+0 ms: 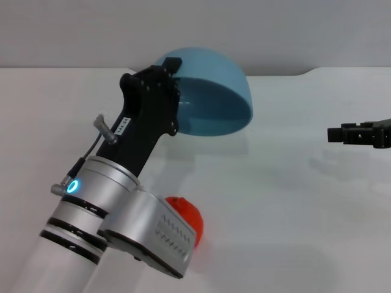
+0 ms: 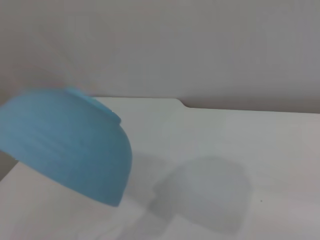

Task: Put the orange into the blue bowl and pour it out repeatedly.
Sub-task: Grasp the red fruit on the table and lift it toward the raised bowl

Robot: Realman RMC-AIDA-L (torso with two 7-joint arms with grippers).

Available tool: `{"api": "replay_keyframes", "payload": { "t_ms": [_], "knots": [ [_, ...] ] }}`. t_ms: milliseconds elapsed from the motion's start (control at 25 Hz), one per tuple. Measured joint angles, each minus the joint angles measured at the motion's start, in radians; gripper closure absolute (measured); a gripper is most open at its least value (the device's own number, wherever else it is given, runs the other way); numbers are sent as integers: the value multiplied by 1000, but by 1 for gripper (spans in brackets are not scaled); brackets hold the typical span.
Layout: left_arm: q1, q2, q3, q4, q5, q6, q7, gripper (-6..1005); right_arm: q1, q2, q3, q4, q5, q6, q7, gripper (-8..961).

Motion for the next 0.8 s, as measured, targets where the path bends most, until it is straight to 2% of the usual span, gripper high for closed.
{"api": "replay_keyframes", "payload": {
  "t_ms": [280,560,680,800],
  "knots": [
    [2,1,8,2,-34,-34,-1,1000,13,0,0,15,0,0,-6,486],
    [1,8,-2,91,-247,-16,-4,1000,23,0,-1,20,0,0,-6,485],
    [9,11,-33,147,-338,48,-3,1000,26,0,-5,21,0,0,-7,485],
    [26,11,-97,214,-430,189,-3,1000,30,0,-8,22,0,0,-9,485]
  ]
}}
